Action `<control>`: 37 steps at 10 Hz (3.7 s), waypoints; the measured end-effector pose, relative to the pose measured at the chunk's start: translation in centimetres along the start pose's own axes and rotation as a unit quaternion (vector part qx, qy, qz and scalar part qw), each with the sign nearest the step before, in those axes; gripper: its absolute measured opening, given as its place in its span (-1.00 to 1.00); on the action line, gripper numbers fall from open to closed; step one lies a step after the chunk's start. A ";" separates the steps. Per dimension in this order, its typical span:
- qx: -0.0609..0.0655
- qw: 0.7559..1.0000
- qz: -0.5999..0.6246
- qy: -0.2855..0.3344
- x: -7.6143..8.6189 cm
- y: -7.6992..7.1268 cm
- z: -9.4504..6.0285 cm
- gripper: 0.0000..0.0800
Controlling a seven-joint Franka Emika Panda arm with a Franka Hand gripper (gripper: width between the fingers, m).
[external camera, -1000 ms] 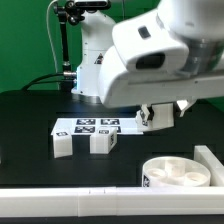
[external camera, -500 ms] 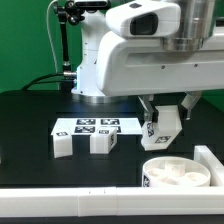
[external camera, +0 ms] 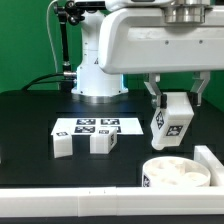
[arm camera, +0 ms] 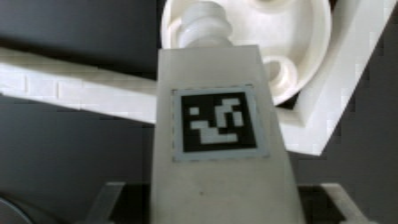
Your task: Assemble stool
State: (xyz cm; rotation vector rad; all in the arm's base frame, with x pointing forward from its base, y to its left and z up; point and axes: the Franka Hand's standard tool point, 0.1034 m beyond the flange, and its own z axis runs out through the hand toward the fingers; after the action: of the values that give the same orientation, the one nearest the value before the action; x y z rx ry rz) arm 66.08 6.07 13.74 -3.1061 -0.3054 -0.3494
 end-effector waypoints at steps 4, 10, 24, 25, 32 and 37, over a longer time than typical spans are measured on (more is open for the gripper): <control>-0.012 0.990 -0.003 0.143 0.4 -0.6 0.1 -0.15; -0.028 0.973 -0.020 0.228 -1.0 -0.1 1.1 -0.15; 0.003 0.975 -0.016 0.221 -1.8 -5.6 2.2 -0.15; 0.002 0.975 -0.017 0.221 -1.8 -5.5 2.2 -0.15; -0.002 0.976 -0.020 0.216 -2.2 -4.7 2.5 -0.15; 0.000 0.978 -0.024 0.207 -3.0 -5.2 3.3 -0.15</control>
Offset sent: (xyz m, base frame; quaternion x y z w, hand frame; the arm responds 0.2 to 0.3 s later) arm -0.0117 0.0204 0.0059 -0.0059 0.1541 0.0317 0.9875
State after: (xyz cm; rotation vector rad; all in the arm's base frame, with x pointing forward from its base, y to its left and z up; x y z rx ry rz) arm 62.97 10.69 9.79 -2.9248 -0.3674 -0.9746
